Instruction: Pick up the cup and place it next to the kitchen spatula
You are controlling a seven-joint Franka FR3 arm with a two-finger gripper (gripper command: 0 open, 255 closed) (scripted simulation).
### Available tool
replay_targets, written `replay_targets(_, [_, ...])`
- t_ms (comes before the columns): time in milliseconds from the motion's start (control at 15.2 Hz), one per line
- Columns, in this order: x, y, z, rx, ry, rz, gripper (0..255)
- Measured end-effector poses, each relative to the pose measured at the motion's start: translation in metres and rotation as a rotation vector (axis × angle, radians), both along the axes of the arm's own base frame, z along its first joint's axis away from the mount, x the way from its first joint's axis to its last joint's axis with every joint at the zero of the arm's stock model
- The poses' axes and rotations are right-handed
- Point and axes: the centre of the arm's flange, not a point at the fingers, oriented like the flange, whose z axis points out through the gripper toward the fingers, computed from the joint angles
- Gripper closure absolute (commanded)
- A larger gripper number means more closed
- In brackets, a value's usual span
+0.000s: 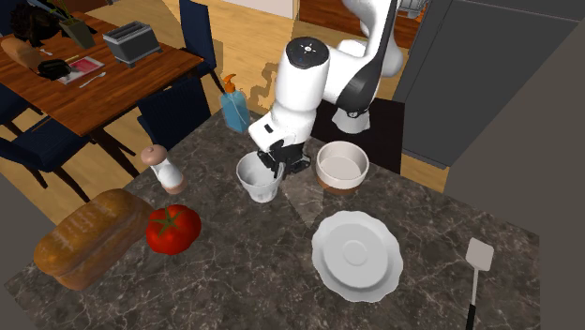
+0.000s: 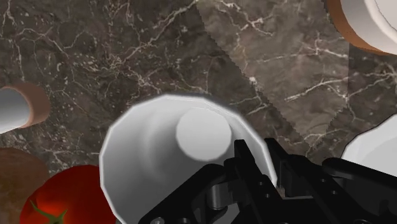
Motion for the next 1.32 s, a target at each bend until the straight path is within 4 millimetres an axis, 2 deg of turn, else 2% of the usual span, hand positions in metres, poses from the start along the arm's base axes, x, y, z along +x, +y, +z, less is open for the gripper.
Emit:
replay_targets(1188, [-0.001,0.0,0.092,0.0,0.0,0.0,255])
replay_targets(1320, [-0.004,0.016,0.096,0.0,0.0,0.0,255])
